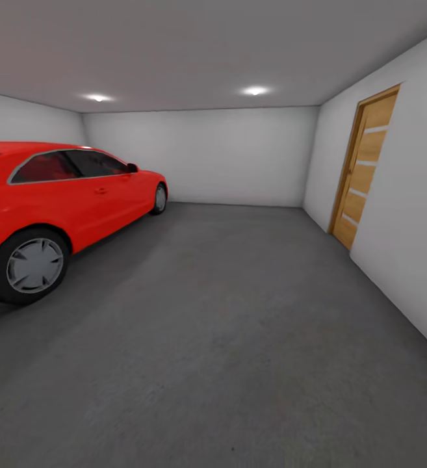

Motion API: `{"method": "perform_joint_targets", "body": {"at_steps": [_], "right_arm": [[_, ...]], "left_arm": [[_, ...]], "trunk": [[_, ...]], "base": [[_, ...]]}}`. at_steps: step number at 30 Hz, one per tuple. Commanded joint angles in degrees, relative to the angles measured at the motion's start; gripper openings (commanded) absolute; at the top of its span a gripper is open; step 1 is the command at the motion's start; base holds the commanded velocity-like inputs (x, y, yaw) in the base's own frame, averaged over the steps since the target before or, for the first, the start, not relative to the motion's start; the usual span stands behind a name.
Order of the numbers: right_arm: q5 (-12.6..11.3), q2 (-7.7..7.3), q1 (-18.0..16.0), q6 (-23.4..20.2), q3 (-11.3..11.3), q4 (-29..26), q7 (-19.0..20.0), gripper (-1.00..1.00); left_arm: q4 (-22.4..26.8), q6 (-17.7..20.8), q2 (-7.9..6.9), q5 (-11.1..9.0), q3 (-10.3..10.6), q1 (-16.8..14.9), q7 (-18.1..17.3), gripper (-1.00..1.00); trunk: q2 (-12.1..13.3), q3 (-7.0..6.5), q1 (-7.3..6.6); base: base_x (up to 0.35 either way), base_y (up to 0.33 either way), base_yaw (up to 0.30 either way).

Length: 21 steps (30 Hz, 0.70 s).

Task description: Move the two storage containers from the living room to the garage. In the garage, place one container on the floor and stack the other container on top of it (either order is fine).

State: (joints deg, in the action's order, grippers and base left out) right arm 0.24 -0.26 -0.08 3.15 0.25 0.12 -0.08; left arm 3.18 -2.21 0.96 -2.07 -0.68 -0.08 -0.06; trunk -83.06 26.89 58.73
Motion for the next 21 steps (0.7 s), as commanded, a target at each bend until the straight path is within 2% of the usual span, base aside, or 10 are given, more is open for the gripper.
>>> {"method": "perform_joint_targets", "body": {"at_steps": [1, 9, 13, 21], "right_arm": [[0.02, 0.00, -0.01, 0.19, 0.02, 0.02, -0.01, 1.00], [0.02, 0.00, -0.01, 0.19, 0.02, 0.03, -0.01, 1.00], [0.02, -0.02, -0.01, 0.14, 0.02, 0.03, -0.01, 1.00], [0.11, -0.17, -0.01, 0.19, 0.10, 0.01, -0.01, 1.00]], "left_arm": [[-0.01, -0.17, 0.01, -0.81, -0.03, -0.01, -0.02, 1.00], [0.03, -0.17, -0.01, -1.09, -0.02, -0.01, -0.02, 1.00], [0.01, -0.17, -0.04, -1.09, 0.02, -0.01, -0.02, 1.00], [-0.10, 0.40, 0.06, -1.35, 0.07, -0.01, 0.57, 1.00]], "trunk": [[-0.02, 0.04, 0.00], [-0.02, 0.04, 0.00], [-0.02, 0.04, 0.00], [-0.02, 0.04, 0.00]], "base": [[0.000, 0.000, -0.239], [0.000, 0.000, -0.237], [0.032, 0.000, -0.124], [0.282, 0.000, -0.013]]}}
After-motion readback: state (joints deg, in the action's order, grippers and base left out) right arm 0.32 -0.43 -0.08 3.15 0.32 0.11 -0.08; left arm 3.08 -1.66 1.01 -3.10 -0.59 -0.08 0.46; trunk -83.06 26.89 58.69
